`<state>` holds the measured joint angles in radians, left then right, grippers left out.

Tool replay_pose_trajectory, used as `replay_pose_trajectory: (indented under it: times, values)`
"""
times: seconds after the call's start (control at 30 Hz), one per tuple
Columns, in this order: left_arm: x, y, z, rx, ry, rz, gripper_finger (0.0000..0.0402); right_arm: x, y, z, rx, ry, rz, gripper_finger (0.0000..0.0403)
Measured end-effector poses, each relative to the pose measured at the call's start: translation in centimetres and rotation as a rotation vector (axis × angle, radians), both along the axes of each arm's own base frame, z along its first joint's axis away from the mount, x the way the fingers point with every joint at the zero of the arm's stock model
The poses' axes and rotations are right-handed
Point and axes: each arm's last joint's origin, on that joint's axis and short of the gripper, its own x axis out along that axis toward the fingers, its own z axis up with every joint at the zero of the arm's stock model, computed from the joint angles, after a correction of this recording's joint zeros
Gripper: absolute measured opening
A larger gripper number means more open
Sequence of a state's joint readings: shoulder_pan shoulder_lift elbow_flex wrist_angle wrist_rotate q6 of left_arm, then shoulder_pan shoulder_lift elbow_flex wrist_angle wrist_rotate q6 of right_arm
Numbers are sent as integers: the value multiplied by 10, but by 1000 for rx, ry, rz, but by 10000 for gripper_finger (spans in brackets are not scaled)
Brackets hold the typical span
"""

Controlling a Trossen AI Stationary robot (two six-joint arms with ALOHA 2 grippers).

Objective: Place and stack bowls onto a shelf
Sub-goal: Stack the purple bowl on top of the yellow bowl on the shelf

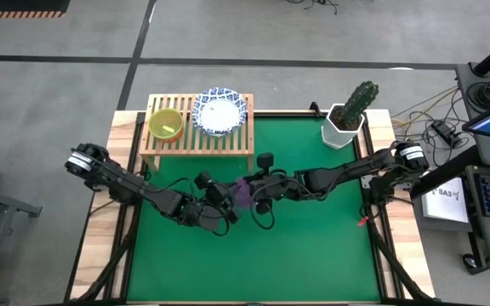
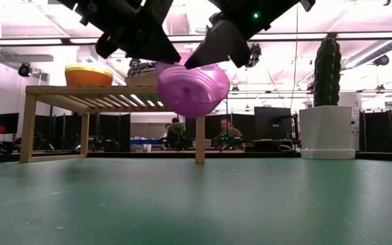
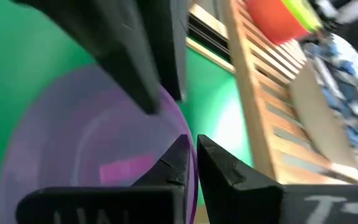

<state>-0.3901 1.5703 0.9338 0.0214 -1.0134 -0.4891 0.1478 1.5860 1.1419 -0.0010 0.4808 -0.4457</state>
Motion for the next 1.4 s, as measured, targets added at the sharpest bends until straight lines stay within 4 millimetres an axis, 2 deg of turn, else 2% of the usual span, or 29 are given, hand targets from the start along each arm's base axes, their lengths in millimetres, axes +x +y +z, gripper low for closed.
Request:
replay_pose_trajectory:
  times: [0.1, 0.4, 0.6, 0.97, 1.07, 1.2, 1.4]
  values:
    - [0, 0, -1, -15, 10, -23, 9, 1, 3, 0, 50, -5, 80, 41]
    - [0, -3, -2, -52, 4, -50, 1, 2, 1, 0, 166, -30, 62, 112]
    - [-2, -3, -4, -86, 6, -34, 0, 2, 0, 0, 212, -45, 35, 133]
    - [-6, -3, -6, -126, 23, -30, 0, 0, 0, 4, 283, -75, -3, 135]
    - [-12, -3, 1, -129, 24, -34, 0, -7, -1, 12, 284, -71, -3, 135]
    - [-25, 2, 16, -147, 21, -23, 0, -24, -3, 34, 284, -87, 4, 134]
    - [-52, 15, 52, -177, -45, -23, 0, -57, -11, 64, 303, -133, 12, 134]
